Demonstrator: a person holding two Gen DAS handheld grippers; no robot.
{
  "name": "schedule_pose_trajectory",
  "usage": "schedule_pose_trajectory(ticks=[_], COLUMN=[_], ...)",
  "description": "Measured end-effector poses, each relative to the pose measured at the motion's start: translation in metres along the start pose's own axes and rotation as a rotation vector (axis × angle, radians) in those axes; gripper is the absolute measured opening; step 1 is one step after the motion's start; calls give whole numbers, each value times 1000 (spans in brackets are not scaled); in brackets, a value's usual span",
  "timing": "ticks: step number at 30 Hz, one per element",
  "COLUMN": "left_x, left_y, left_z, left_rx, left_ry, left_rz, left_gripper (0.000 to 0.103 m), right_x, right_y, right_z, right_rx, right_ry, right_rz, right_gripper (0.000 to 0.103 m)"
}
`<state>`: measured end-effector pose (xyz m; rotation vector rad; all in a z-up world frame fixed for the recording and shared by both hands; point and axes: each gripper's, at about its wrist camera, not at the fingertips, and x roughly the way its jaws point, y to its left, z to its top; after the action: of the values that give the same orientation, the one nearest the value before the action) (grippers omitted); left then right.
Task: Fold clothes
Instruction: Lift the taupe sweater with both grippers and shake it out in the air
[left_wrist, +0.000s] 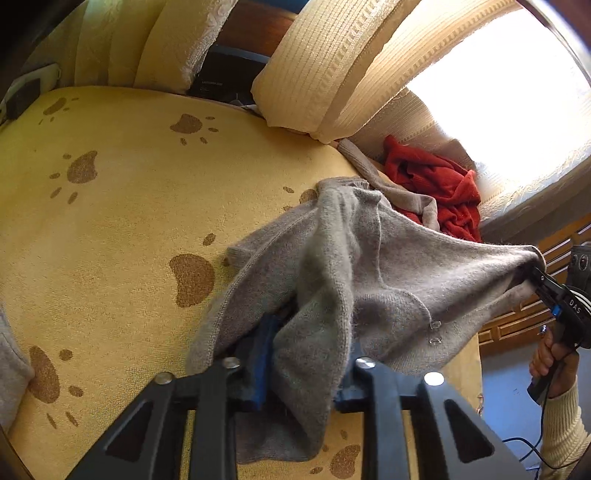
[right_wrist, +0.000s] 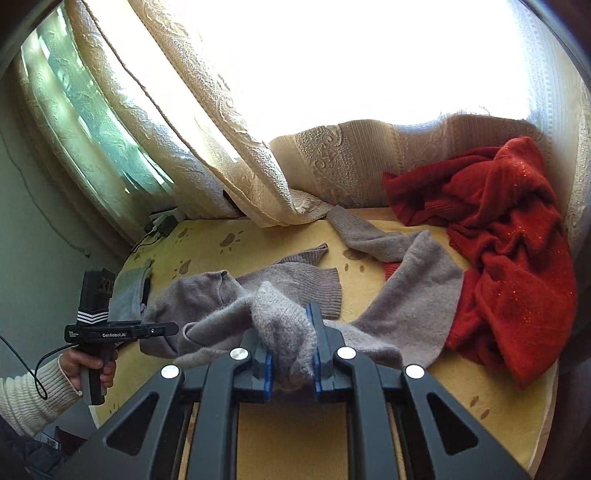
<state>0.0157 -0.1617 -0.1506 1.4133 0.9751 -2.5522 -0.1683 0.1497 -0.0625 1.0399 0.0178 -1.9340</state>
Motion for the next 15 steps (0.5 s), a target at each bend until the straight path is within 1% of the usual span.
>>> schedule_pose_trajectory(ticks=[1,5,9,12,15], left_x=[-2,-8,-29,-63,-107], left_y=[-2,-10,-12,-11,-19], left_z=[-2,-11,-15,-12,-7], left_rx=[11,63,67,68,118], left_ry=[-7,-19,-85,-184,-304], left_rz=[20,20,18,-1,-18], left_gripper=[11,8,8,8,8], right_x=[-4,-20,-41,-63,-90], right_y=[2,16,37,55,72], right_z=[-2,-13,-23,-30,-38], right_rx=[6,25,30,30,34], right_ry=[-7,-47,-112,-171,-237], right_rz=[-15,-71,-156,-231,-313], right_gripper=[17,17,17,17,17])
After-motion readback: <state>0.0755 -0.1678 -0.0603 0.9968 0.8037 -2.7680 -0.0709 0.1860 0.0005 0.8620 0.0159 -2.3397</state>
